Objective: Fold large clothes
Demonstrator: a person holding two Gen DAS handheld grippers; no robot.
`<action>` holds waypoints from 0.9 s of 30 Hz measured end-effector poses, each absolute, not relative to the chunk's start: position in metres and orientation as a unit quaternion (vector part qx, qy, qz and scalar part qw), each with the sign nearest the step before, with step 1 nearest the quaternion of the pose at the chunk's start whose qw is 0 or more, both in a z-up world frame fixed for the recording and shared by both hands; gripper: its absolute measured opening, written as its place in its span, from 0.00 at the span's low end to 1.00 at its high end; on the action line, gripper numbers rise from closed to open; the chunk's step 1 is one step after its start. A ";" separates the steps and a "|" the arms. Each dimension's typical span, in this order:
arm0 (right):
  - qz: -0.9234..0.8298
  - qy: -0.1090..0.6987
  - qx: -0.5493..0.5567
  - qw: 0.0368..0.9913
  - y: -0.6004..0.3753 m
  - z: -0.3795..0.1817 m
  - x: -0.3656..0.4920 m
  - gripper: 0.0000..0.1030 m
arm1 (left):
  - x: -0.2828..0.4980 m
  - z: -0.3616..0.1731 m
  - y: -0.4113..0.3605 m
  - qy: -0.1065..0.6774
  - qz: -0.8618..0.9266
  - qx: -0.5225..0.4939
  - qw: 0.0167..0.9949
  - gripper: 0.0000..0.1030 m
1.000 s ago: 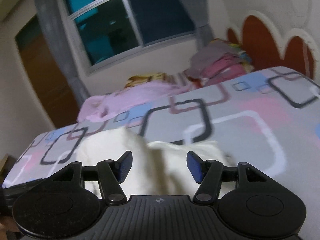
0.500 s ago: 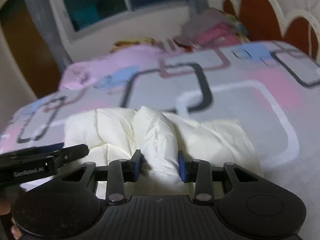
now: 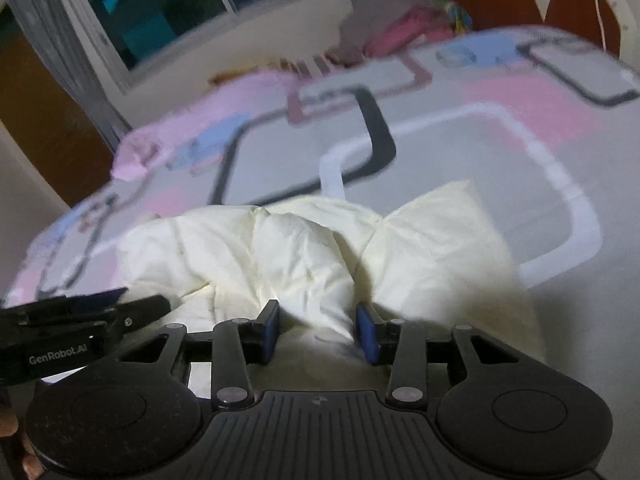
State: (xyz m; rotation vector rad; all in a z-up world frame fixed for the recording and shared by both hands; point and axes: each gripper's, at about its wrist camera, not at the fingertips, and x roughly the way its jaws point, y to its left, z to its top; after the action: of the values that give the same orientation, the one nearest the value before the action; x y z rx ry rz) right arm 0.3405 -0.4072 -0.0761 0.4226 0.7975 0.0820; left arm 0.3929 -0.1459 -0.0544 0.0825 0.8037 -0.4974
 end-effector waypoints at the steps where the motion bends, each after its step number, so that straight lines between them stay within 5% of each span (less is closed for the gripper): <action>1: 0.038 0.380 0.196 0.903 -0.411 -0.067 0.327 0.53 | 0.381 -0.047 -0.140 0.381 -0.246 0.028 0.891 0.54; 7: 0.063 0.406 0.158 0.898 -0.417 -0.060 0.260 0.53 | 0.306 -0.037 -0.133 0.378 -0.287 0.015 0.880 0.54; 17: 0.080 0.429 0.164 0.885 -0.404 -0.131 0.233 0.54 | 0.277 -0.092 -0.156 0.404 -0.259 0.096 0.872 0.55; 27: 0.082 0.403 0.162 0.897 -0.413 -0.093 0.221 0.54 | 0.274 -0.075 -0.160 0.401 -0.238 0.096 0.879 0.57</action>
State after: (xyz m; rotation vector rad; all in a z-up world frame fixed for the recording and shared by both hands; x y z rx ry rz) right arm 0.2210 -0.4133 -0.0925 0.3367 0.8357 0.1698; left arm 0.2742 -0.1598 -0.0747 0.2005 0.8358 -0.4969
